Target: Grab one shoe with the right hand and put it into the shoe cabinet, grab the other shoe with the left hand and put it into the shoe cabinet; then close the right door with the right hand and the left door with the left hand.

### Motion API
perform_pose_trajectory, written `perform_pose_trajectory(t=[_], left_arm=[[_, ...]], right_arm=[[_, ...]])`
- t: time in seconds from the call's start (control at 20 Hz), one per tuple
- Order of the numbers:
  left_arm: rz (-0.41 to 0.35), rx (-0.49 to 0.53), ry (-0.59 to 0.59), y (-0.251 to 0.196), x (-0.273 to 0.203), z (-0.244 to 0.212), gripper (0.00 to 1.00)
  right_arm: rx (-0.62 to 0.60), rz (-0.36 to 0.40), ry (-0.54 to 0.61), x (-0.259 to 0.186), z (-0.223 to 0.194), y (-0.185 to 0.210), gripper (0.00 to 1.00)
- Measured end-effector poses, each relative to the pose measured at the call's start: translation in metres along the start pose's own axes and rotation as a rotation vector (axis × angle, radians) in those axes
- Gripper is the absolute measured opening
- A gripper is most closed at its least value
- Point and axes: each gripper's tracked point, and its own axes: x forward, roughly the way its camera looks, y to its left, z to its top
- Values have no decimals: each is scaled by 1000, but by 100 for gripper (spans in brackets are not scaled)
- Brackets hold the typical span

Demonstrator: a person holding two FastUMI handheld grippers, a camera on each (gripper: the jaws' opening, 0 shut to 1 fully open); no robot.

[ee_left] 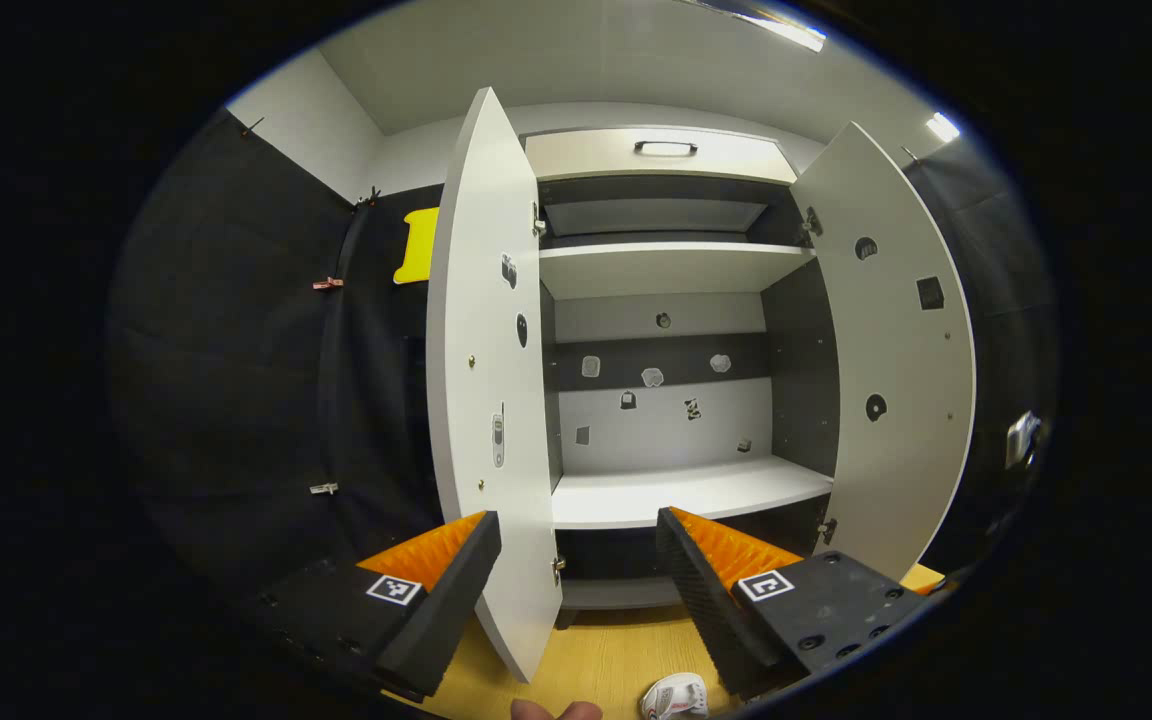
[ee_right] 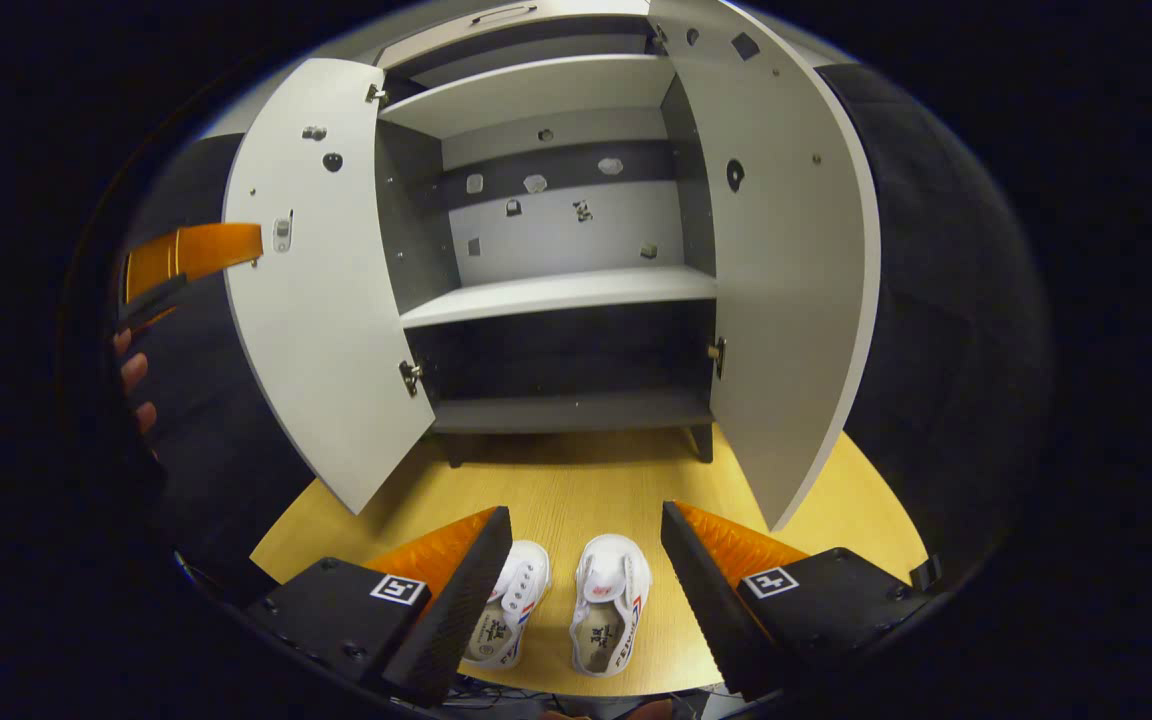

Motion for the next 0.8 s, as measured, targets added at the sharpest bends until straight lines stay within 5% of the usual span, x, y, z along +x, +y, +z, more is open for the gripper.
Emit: perform_pose_trajectory(t=[0.15,0.25,0.3,0.35,0.45,0.5,0.6,0.7,0.75,0.8], left_arm=[[-1,11,38,2,-5,-19,98],[7,31,61,5,-9,-30,98],[11,42,72,7,-11,-35,98],[13,51,82,9,-13,-41,98],[15,52,102,13,-18,-48,98],[18,45,111,15,-18,-52,98],[30,29,126,21,-21,-60,98],[48,29,139,27,-23,-67,98],[54,33,143,30,-24,-70,98],[59,40,145,32,-25,-72,98]], right_arm=[[9,13,115,15,-61,5,98],[23,12,167,24,-92,6,83],[28,4,183,30,-106,5,66],[34,-6,192,38,-118,2,71],[22,-51,199,54,-139,-9,55],[21,-70,205,62,-151,-13,36],[58,-73,228,76,-170,-14,42],[74,-66,230,89,-182,-10,31],[68,-72,220,95,-184,-11,39],[67,-77,213,101,-186,-11,30]])
